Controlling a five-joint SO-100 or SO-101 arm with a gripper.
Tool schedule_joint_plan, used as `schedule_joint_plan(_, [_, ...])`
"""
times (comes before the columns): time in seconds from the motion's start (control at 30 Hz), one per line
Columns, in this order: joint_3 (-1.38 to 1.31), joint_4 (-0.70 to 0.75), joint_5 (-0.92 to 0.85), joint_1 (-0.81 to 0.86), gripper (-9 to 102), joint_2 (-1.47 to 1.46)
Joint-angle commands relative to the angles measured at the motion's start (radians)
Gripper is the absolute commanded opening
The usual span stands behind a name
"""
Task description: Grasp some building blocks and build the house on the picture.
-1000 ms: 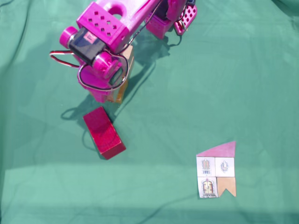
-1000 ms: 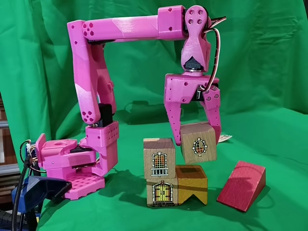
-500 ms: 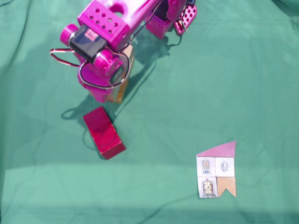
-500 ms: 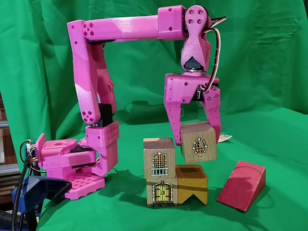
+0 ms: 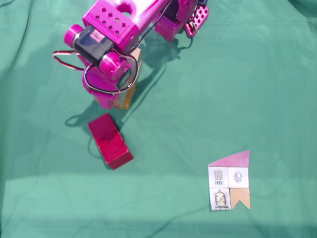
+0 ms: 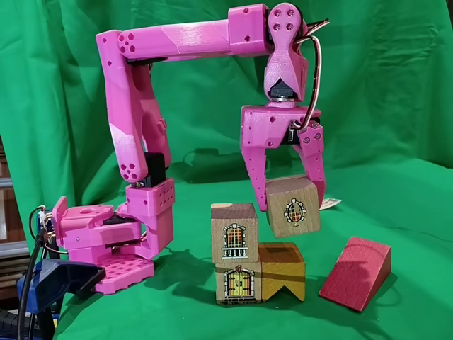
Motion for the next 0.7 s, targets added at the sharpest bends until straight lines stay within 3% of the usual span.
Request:
schedule_joint_plan(0.0, [-0.009, 0.003, -0.011, -0.003, 25, 0.028])
schedule_joint_plan(0.67, [-0.005, 0.005, -0.011, -0.003, 25, 0.044])
